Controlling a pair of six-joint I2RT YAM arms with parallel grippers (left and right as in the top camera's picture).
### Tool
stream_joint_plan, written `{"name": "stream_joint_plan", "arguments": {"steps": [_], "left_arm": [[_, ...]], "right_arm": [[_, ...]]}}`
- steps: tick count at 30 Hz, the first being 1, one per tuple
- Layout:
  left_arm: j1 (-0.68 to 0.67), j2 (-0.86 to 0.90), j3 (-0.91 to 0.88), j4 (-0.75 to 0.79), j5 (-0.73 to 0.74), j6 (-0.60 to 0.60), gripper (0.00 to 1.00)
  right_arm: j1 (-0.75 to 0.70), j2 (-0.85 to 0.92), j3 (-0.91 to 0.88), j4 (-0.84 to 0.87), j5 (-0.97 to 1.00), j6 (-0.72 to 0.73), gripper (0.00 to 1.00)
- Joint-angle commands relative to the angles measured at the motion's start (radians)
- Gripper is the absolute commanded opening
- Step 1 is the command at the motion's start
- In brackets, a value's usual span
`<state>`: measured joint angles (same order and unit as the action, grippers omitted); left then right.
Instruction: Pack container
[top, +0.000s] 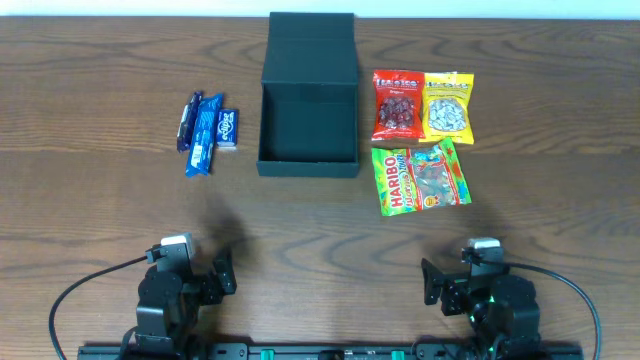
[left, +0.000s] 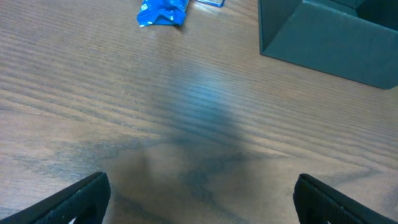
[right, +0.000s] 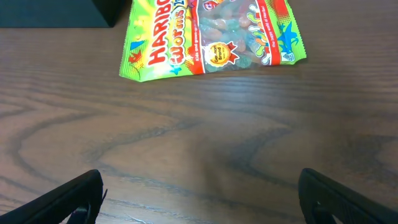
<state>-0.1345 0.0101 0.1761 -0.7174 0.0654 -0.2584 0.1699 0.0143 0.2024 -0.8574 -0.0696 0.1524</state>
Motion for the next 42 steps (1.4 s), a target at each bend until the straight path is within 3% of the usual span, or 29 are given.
{"name": "stream_joint_plan", "arguments": {"steps": [1,27,30,33,35,40,42], "left_arm": [[0.005,-0.006,-0.014,-0.011,0.006,0.0,0.95],[0.005,-0.006,-0.014,-0.011,0.006,0.0,0.95],[0.005,-0.006,-0.014,-0.011,0.006,0.0,0.95],[0.005,-0.006,-0.014,-0.011,0.006,0.0,0.95],[0.005,-0.006,-0.014,-0.011,0.006,0.0,0.95],[0.005,-0.006,-0.014,-0.011,0.006,0.0,0.95],[0.005,-0.006,-0.014,-0.011,0.006,0.0,0.95]], "right_arm": [[0.009,-0.009,-0.008,0.001,0.013,0.011,0.99],[0.009,-0.009,-0.008,0.014,0.001,0.017,0.99],[0.009,-0.009,-0.008,0.083,-0.039,0.148,0.99],[0.009,-0.009,-0.008,0.23,-0.224,0.607,0.99],[0.009,-0.009,-0.008,0.229,-0.322,0.774,0.99],[0.007,-0.009,-0.008,0.285,-0.261,0.908,0.99],[0.007,-0.008,-0.008,0.354,-0.244,0.851,0.99]]}}
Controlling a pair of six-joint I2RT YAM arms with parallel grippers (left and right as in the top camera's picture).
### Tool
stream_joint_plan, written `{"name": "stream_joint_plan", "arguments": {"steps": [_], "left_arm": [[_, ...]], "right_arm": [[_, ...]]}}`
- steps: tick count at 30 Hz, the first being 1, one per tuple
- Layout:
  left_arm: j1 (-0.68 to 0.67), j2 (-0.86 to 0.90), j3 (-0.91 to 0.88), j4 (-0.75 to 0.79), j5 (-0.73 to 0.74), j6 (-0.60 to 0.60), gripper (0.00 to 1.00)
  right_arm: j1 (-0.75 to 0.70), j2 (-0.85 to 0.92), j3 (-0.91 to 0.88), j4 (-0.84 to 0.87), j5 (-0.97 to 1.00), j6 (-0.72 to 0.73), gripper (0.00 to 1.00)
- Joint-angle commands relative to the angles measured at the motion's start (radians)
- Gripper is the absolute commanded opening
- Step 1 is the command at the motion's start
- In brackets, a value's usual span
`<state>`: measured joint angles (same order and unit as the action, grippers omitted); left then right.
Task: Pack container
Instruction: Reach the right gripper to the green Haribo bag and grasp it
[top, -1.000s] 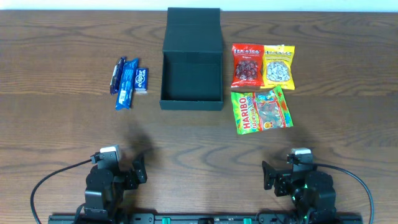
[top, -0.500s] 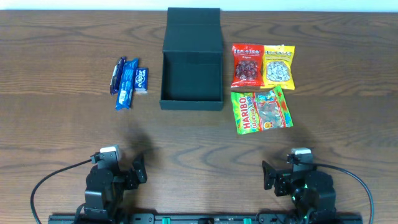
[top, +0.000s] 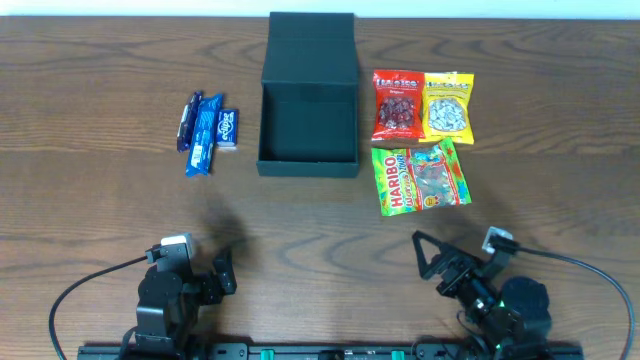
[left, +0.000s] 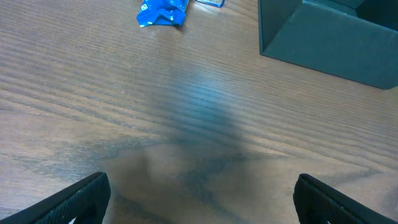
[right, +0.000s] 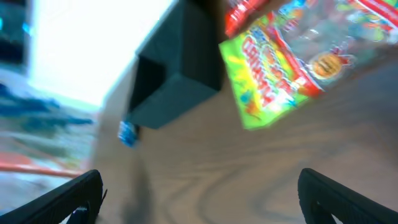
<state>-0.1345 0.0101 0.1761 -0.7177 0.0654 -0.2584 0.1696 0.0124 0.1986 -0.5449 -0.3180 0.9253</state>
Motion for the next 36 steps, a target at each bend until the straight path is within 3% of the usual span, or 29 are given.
{"name": "stream_joint_plan", "arguments": {"steps": [1,5,12,14,16,21,24,31,36], "left_arm": [[0.005,-0.006,-0.014,-0.011,0.006,0.0,0.95],[0.005,-0.006,-0.014,-0.011,0.006,0.0,0.95],[0.005,-0.006,-0.014,-0.011,0.006,0.0,0.95],[0.005,-0.006,-0.014,-0.011,0.006,0.0,0.95],[0.005,-0.006,-0.014,-0.011,0.006,0.0,0.95],[0.005,-0.006,-0.014,-0.011,0.006,0.0,0.95],[0.005,-0.006,-0.014,-0.011,0.006,0.0,0.95],[0.005,-0.006,-0.014,-0.011,0.006,0.0,0.95],[0.005,-0.006,-0.014,-0.011,0.006,0.0,0.95]], "right_arm": [[0.007,-0.004,-0.004,0.085,0.018,0.034,0.97],[-0.003,0.084,-0.003,0.208,0.094,0.019,0.88],[-0.06,0.525,0.135,0.336,0.109,-0.046,0.77],[-0.069,0.672,0.238,0.302,0.117,-0.055,0.79],[-0.069,0.85,0.394,0.184,0.145,-0.031,0.88],[-0.064,1.262,0.788,-0.177,0.18,0.055,0.87],[-0.056,1.446,0.937,-0.239,0.18,0.117,0.88],[-0.054,1.712,1.032,-0.217,0.152,0.348,0.86],[-0.024,1.807,1.032,-0.166,0.153,0.362,0.83]]}}
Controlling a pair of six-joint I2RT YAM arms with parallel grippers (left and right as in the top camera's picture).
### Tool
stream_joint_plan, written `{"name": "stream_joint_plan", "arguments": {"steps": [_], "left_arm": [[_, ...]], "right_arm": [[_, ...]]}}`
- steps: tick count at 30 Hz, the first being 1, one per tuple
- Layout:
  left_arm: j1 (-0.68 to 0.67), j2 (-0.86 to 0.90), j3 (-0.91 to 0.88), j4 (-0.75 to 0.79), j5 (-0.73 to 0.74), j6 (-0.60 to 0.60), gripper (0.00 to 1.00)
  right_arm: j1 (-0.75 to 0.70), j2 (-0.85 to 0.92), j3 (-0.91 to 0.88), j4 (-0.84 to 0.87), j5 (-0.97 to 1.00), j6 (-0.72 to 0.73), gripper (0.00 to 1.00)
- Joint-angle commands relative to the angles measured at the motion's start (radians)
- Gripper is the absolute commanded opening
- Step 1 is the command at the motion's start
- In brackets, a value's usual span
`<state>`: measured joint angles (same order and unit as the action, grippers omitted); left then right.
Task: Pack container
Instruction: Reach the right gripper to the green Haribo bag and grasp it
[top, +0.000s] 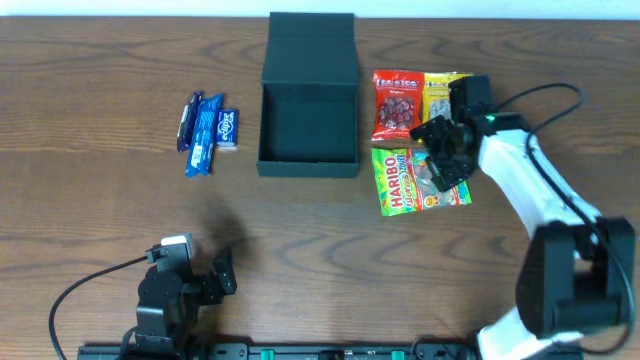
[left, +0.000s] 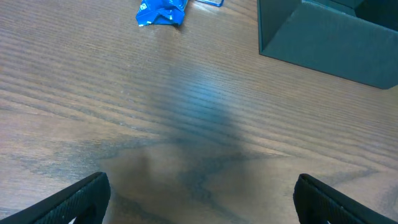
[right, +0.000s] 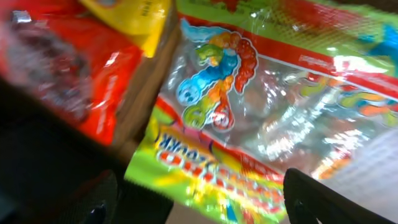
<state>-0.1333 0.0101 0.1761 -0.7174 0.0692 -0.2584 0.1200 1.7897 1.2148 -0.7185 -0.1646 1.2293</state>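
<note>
The open dark box (top: 308, 120) stands at the table's middle back. To its right lie a red snack bag (top: 397, 105), a yellow snack bag (top: 445, 88) and a green Haribo worms bag (top: 415, 185). Blue wrapped bars (top: 205, 128) lie to the box's left. My right gripper (top: 447, 152) reaches over the Haribo bag's top edge, open, with the Haribo bag (right: 261, 118) spread between its fingers (right: 320, 196); contact cannot be told. The red bag (right: 56, 68) shows at the upper left there. My left gripper (left: 199, 199) rests open near the front edge, over bare wood.
The right arm (top: 530, 180) stretches across the table's right side, partly over the yellow bag. In the left wrist view the box's near corner (left: 323, 43) and one blue bar's end (left: 161, 12) show ahead. Cables trail at the front edge.
My right arm has gone from the front right edge out to the snack bags, its open gripper now over the Haribo bag. The left arm and all items stay put.
Both grippers first rested open at the front edge, facing the items. Then the right gripper was raised and turned toward the box and bags. Now it hangs open over the Haribo bag, while the left gripper has stayed where it was.
</note>
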Motion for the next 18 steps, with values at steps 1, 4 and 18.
{"name": "stream_joint_plan", "arguments": {"steps": [1,4,18], "left_arm": [[0.004,-0.006,-0.014,-0.011,0.002,0.0,0.95],[0.004,-0.006,-0.014,-0.011,0.002,0.0,0.95],[0.004,-0.006,-0.014,-0.011,0.002,0.0,0.95]], "right_arm": [[0.032,0.044,0.015,0.013,0.0,0.059,0.82],[0.045,0.1,0.015,0.016,-0.001,0.082,0.8],[0.045,0.274,0.015,0.019,-0.066,0.082,0.3]]}}
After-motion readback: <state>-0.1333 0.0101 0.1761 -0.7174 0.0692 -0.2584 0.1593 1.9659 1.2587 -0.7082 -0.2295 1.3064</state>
